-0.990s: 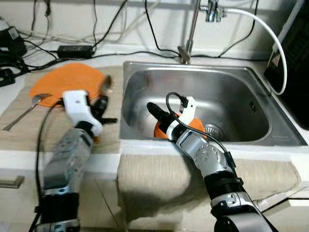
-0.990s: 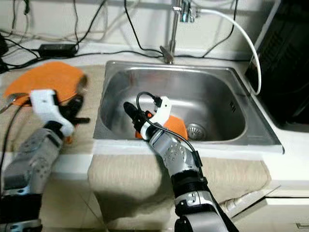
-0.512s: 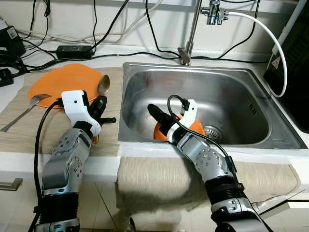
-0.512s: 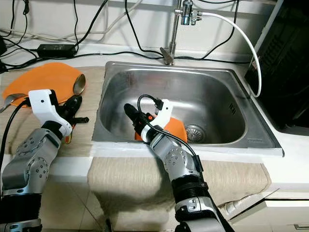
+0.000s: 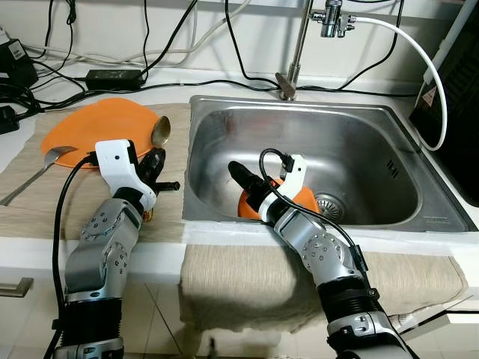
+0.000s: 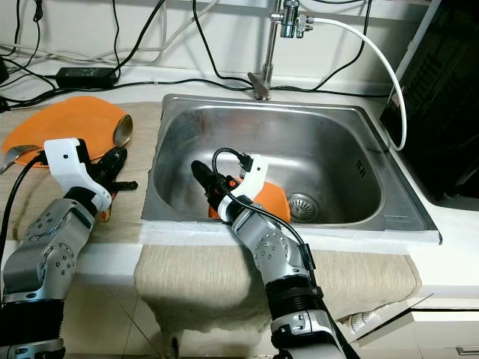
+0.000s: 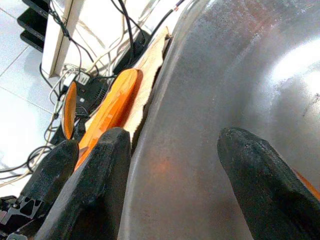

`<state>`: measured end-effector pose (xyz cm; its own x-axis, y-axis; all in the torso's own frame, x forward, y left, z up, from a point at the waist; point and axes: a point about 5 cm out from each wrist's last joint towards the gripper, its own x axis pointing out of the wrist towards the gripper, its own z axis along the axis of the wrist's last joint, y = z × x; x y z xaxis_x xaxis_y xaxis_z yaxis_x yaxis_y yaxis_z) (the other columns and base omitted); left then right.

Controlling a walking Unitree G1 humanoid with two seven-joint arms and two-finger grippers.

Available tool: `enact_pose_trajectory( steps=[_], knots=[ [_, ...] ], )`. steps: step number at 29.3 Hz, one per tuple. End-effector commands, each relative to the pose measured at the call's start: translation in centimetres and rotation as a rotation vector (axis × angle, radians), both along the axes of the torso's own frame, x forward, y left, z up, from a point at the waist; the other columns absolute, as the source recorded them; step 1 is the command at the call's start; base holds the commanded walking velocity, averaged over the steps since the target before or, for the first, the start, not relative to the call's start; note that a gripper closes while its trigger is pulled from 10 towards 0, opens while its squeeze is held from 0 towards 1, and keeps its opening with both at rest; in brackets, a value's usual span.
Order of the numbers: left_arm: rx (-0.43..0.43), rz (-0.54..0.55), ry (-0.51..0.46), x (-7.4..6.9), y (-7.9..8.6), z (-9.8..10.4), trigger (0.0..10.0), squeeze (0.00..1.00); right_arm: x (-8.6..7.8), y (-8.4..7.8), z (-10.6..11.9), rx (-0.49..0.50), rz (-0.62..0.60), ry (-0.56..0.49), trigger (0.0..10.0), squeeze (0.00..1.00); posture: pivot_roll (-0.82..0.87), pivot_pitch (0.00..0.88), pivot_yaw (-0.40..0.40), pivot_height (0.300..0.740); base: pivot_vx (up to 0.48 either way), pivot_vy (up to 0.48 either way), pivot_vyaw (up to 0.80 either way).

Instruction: Kitchen organization

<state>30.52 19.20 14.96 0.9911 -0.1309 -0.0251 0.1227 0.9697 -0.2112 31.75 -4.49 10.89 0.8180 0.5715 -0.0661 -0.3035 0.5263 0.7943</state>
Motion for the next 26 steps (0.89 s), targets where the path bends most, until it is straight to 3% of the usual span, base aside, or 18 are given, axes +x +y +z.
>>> enact_pose_trajectory(
  steps=[1, 2, 3, 5, 8, 14, 26],
  knots=[
    [0.001, 0.003, 0.019, 0.0, 0.0, -0.2, 0.0, 0.0, 3.1, -1.6, 4.2, -0.549, -0.21, -0.278, 10.0, 0.0, 0.12, 0.0, 0.0, 0.74, 0.0, 0.0, 0.0],
    [-0.098, 0.2, 0.047, -1.3, 1.0, -1.9, 0.0, 0.0, 1.8, -7.5, 1.7, -0.855, -0.46, -0.285, 10.0, 0.0, 0.11, 0.0, 0.0, 0.74, 0.0, 0.0, 0.0],
    [-0.094, 0.214, 0.036, -1.3, 0.8, -1.9, 0.0, 0.0, 1.8, -8.0, 1.5, -0.866, -0.493, -0.271, 10.0, 0.0, 0.11, 0.0, 0.0, 0.74, 0.0, 0.0, 0.0],
    [-0.029, 0.207, 0.022, -1.3, 0.7, -1.7, 0.0, 0.0, 1.7, -8.1, 1.5, -0.854, -0.493, -0.268, 10.0, 0.0, 0.11, 0.0, 0.0, 0.74, 0.0, 0.0, 0.0],
    [-0.044, 0.213, 0.037, -1.3, 0.8, -1.6, 0.0, 0.0, 1.7, -8.1, 1.3, -0.845, -0.486, -0.259, 10.0, 0.0, 0.11, 0.0, 0.0, 0.74, 0.0, 0.0, 0.0],
    [-0.08, 0.245, 0.013, -1.1, 1.2, -1.3, 0.0, 0.0, 1.5, -7.9, 1.1, -0.843, -0.471, -0.257, 10.0, 0.0, 0.11, 0.0, 0.0, 0.74, -0.434, 0.0, 0.0],
    [-0.076, 0.251, 0.002, -1.1, 1.2, -1.1, 0.0, 0.0, 1.4, -7.8, 1.0, -0.846, -0.466, -0.253, 10.0, 0.0, 0.11, 0.0, 0.01, 0.74, 0.0, 0.0, 0.0]
  ],
)
